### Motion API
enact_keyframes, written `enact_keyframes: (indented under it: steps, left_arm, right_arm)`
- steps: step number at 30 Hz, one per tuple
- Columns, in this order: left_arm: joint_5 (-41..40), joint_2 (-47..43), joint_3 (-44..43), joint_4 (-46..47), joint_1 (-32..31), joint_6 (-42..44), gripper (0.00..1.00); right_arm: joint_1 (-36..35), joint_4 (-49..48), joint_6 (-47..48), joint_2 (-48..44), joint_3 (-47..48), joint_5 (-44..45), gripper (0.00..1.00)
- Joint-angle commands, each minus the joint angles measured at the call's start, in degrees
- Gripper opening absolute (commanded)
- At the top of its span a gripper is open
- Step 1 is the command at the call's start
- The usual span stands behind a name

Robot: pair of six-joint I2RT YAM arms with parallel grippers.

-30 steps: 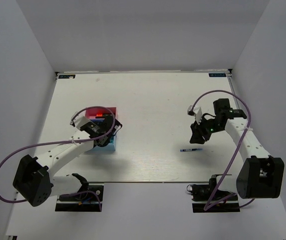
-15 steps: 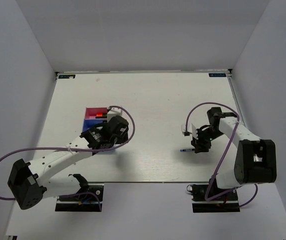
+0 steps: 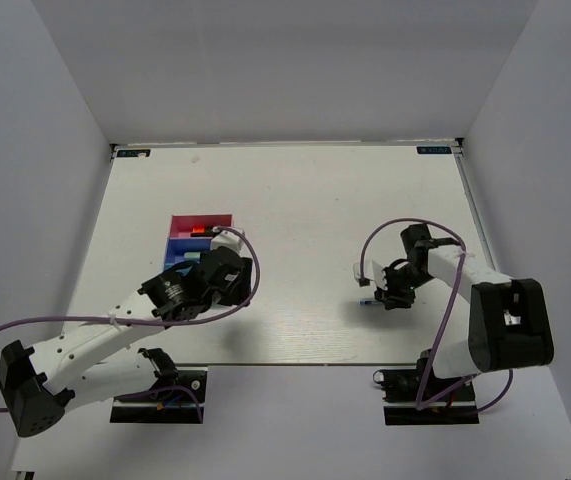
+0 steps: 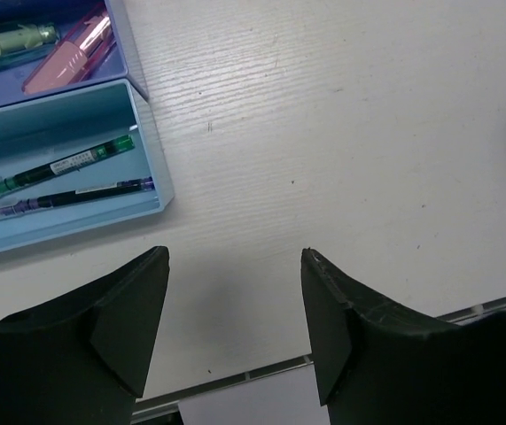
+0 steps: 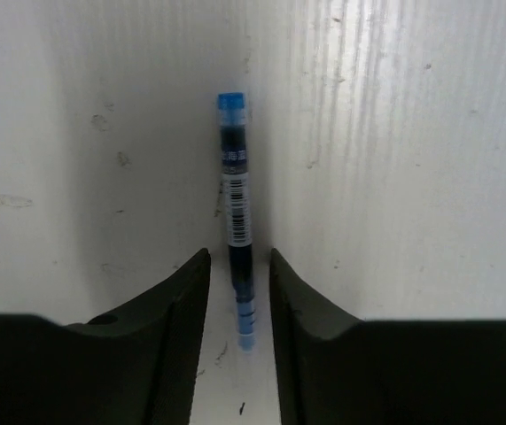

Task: Sort the stationery into containers
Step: Pick up the pen from the center of the board.

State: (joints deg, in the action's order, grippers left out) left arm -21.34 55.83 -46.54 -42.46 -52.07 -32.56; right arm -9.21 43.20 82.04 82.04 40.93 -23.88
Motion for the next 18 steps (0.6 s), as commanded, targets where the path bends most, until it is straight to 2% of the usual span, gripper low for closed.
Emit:
enact_keyframes:
  steps: [1, 3, 4, 8, 14, 16, 18]
  left_arm:
    - [0.6, -1.7, 1.1, -1.0, -0.9, 0.4, 0.72]
    - [0.3, -2.0, 1.1, -1.5, -1.6, 0.3, 0.72]
    - [0.0, -2.5, 0.7, -2.1, -1.9, 0.3, 0.72]
    - [-1.0, -3.6, -1.1, -4.2, -2.9, 0.8, 0.72]
    - [-3.4, -5.9, -5.9, -7.8, -5.1, 2.1, 0.73]
    - [-4.1, -6.3, -6.1, -8.8, -5.7, 2.2, 0.73]
    - [-4.7, -7.1, -6.3, -9.3, -5.6, 2.1, 0.73]
  right_arm:
    - [-1.2, -7.6, 0.2, 2.8, -5.7, 7.9, 0.34]
    - [-1.6, -9.1, 0.2, 2.4, -7.3, 9.1, 0.25]
    - [-1.9, -9.7, 0.1, 2.4, -7.9, 10.1, 0.15]
    - [-2.7, -14.3, -1.1, 0.8, -10.7, 12.3, 0.00]
    - [-4.9, -18.2, -5.7, -0.5, -13.2, 13.9, 0.01]
    - [-5.8, -18.2, -6.3, -0.7, -13.9, 14.6, 0.14]
    - [-6.8, -19.3, -6.4, -0.8, -15.4, 16.0, 0.18]
